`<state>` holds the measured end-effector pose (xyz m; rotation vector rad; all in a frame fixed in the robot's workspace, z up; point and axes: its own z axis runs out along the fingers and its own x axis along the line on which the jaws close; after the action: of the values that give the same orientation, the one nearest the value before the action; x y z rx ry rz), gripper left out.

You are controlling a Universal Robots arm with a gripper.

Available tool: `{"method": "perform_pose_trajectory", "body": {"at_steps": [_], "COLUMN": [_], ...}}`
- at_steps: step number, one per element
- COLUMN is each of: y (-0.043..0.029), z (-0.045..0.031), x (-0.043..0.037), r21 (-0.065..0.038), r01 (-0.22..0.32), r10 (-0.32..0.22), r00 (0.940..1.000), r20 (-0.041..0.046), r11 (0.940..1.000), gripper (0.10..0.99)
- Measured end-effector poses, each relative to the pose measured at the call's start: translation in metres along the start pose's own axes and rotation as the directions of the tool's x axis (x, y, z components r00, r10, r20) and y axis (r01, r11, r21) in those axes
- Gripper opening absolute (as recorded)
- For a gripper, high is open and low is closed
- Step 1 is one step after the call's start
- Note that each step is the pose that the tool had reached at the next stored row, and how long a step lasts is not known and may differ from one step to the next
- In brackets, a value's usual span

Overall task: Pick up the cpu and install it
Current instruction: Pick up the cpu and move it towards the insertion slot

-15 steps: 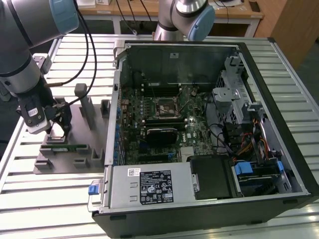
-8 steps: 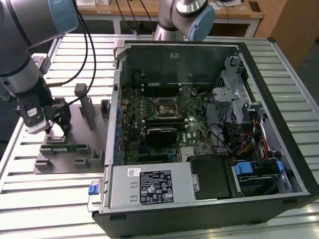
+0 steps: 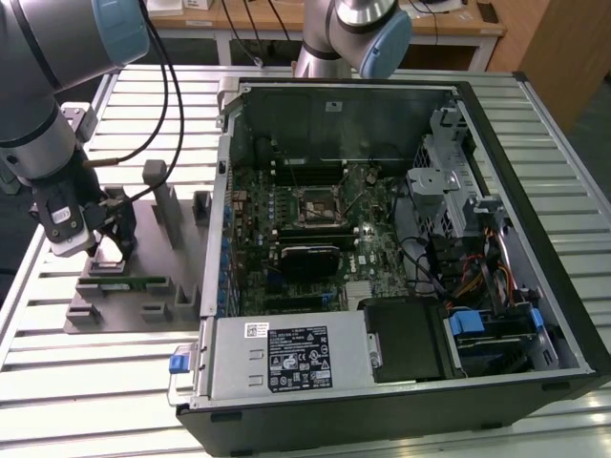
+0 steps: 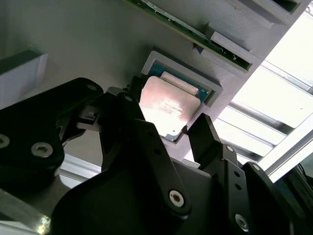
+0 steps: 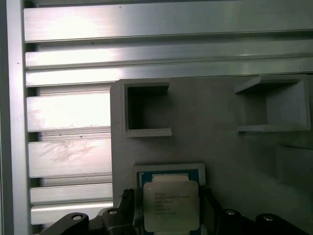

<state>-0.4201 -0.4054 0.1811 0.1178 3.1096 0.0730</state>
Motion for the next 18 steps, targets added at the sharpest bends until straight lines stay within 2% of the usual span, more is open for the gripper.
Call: {"method": "perform_pose_trajectory", "body": {"at_steps": [2,3,5,17,18], "y": [0.0,0.0,0.0,0.0,0.0], "z": [0.0,0.0,0.0,0.0001,0.0], "x": [0.0,0.0,0.0001,0.0004,0.0004], "r21": [0.0,0.0,0.0,0.0,0.0], "r01": [0.0,0.0,0.0,0.0,0.0], "r10": [0.0,0.0,0.0,0.0,0.0], "r00": [1.0,1.0,1.0,1.0,1.0], "r20": [0.0,0.0001,-0.0001,0.0001,0.0], "r11": [1.0,1.0,1.0,1.0,1.0], "gripper": [0.631,0.569,0.545,0.553,0.62]}}
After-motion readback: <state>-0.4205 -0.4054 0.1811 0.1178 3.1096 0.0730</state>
